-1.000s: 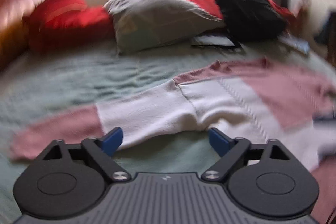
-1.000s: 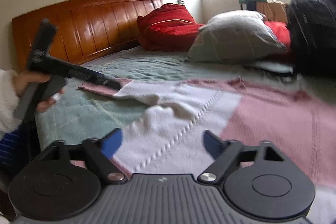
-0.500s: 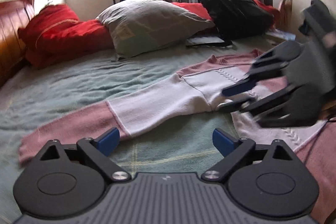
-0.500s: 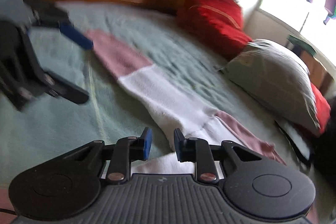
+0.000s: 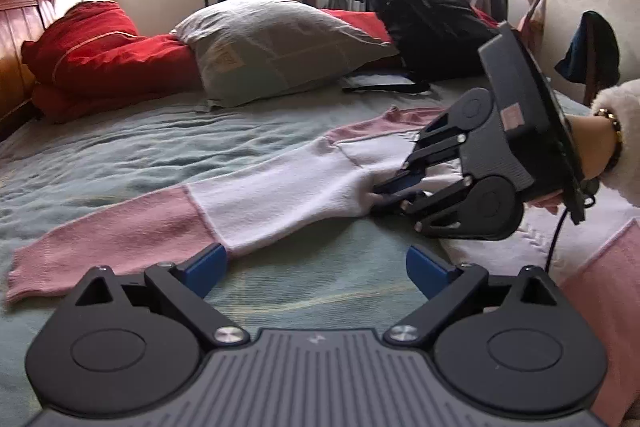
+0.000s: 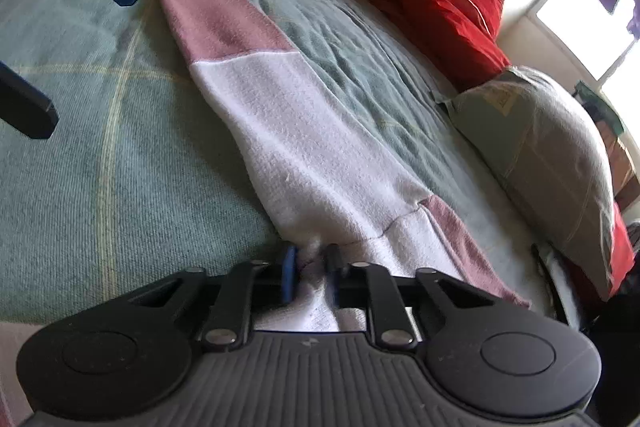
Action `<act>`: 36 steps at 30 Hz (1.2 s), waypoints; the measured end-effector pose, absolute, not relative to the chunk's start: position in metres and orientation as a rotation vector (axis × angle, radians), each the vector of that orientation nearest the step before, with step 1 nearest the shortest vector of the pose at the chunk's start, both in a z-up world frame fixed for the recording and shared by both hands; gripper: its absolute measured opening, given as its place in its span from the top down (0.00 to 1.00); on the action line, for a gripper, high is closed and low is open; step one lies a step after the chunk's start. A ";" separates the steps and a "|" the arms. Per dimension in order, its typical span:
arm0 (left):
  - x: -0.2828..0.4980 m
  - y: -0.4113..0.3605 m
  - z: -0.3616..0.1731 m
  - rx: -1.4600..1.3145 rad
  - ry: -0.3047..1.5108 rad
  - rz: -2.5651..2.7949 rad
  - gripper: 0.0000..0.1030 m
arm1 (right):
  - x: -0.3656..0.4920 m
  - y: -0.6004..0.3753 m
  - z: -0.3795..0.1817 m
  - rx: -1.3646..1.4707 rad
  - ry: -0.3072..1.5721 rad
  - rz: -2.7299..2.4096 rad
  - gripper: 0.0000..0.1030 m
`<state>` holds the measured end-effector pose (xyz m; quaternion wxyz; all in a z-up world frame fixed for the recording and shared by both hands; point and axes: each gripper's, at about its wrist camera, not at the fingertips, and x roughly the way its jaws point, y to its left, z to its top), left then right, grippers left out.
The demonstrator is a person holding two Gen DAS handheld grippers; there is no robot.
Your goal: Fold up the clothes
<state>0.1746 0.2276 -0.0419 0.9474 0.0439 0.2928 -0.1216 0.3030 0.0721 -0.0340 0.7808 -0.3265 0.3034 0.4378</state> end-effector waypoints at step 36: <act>0.189 0.243 -0.042 0.031 0.668 -0.190 0.05 | 0.307 0.001 -0.010 -0.406 0.781 0.792 0.73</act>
